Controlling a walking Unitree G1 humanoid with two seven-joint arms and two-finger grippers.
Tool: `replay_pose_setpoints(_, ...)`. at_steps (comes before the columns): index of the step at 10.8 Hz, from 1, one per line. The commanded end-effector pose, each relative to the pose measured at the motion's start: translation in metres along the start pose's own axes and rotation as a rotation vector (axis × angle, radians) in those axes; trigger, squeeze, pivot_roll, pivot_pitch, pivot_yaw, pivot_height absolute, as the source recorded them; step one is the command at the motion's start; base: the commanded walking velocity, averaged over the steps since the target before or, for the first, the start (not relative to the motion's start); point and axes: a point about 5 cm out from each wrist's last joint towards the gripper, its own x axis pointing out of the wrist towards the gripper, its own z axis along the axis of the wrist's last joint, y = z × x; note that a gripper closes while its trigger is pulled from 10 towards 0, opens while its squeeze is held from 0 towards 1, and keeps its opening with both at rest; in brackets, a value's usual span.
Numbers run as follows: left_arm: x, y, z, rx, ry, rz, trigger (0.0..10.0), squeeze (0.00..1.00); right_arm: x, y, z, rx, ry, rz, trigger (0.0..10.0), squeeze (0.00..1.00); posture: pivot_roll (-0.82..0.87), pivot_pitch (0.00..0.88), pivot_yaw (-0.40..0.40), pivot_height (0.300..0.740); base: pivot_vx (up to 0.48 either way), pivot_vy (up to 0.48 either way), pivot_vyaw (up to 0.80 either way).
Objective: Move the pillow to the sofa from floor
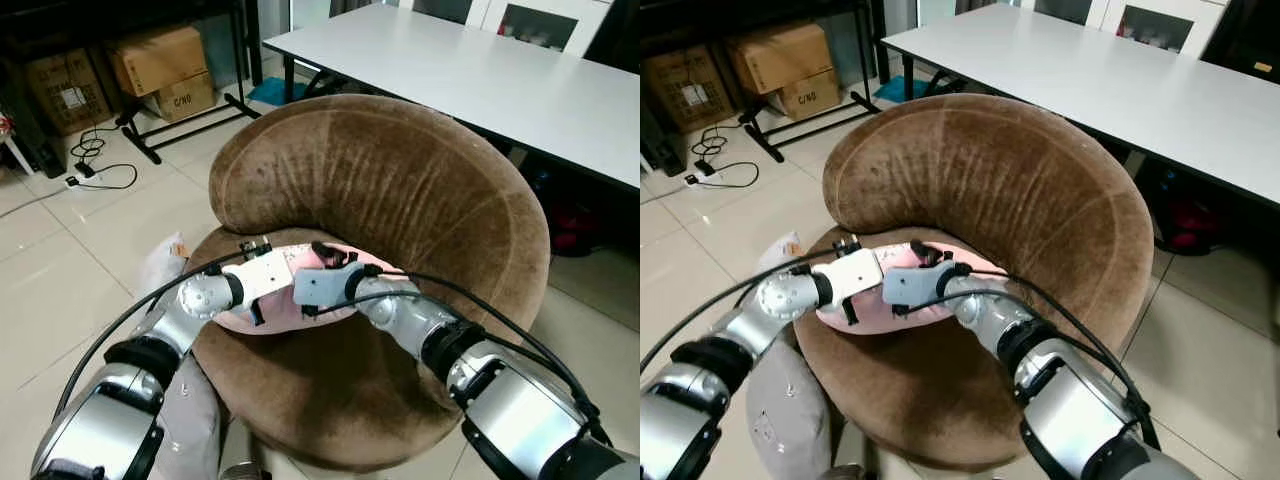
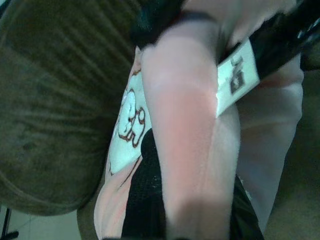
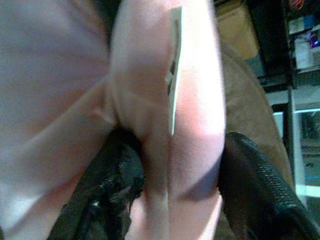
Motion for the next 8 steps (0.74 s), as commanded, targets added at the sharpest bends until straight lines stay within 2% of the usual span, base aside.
replay_pose_setpoints(1,0.0017,-0.0037,0.0096,0.023,-0.043,-0.023,0.0,0.00,0.0011,0.0009,-0.0005,-0.018,0.013,0.001,0.0,0.00,-0.02,0.000,-0.046,0.740,0.000,0.000,0.00)
replay_pose_setpoints(4,-0.0035,-0.0071,0.0075,0.008,-0.044,-0.008,0.0,0.00,0.0018,0.0076,0.0030,0.000,-0.012,0.014,0.0,0.00,-0.02,0.000,-0.051,0.740,0.000,0.000,0.00)
replay_pose_setpoints(8,-0.0075,-0.0053,0.0074,0.002,-0.029,0.010,0.0,0.00,0.0030,0.0045,0.0071,0.026,-0.034,-0.012,0.0,0.00,-0.01,0.000,-0.051,0.740,0.000,0.000,0.00)
